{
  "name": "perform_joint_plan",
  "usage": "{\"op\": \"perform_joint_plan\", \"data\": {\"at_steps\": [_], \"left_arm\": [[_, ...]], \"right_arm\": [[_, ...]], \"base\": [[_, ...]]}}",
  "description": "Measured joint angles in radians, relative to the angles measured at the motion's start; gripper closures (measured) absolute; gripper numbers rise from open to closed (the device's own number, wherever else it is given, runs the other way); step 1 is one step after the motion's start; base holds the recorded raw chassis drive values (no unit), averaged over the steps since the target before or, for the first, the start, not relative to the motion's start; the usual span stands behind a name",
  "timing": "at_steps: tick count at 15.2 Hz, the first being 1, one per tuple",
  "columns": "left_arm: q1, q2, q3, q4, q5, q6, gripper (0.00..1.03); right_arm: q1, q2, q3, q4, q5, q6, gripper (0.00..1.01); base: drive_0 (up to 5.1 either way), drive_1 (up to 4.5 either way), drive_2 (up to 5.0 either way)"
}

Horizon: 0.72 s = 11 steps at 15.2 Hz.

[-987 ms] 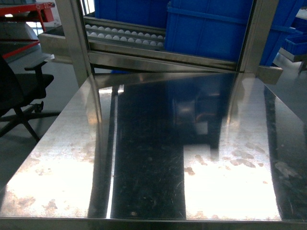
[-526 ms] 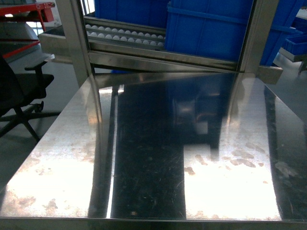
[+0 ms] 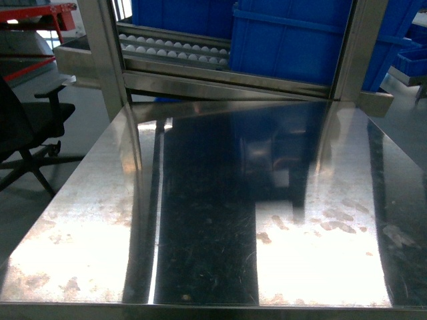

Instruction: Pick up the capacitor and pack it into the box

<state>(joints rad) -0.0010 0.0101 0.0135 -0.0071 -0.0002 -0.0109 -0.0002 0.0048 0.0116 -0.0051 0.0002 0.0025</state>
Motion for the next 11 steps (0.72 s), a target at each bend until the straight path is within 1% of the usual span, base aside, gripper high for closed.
{"op": "perform_joint_plan", "data": {"at_steps": [11], "left_arm": [[0.0, 0.0, 0.0, 0.003, 0.0, 0.0, 0.59]], "right_arm": [[0.0, 0.0, 0.0, 0.003, 0.0, 0.0, 0.03]], "base": [[0.0, 0.0, 0.0]]}}
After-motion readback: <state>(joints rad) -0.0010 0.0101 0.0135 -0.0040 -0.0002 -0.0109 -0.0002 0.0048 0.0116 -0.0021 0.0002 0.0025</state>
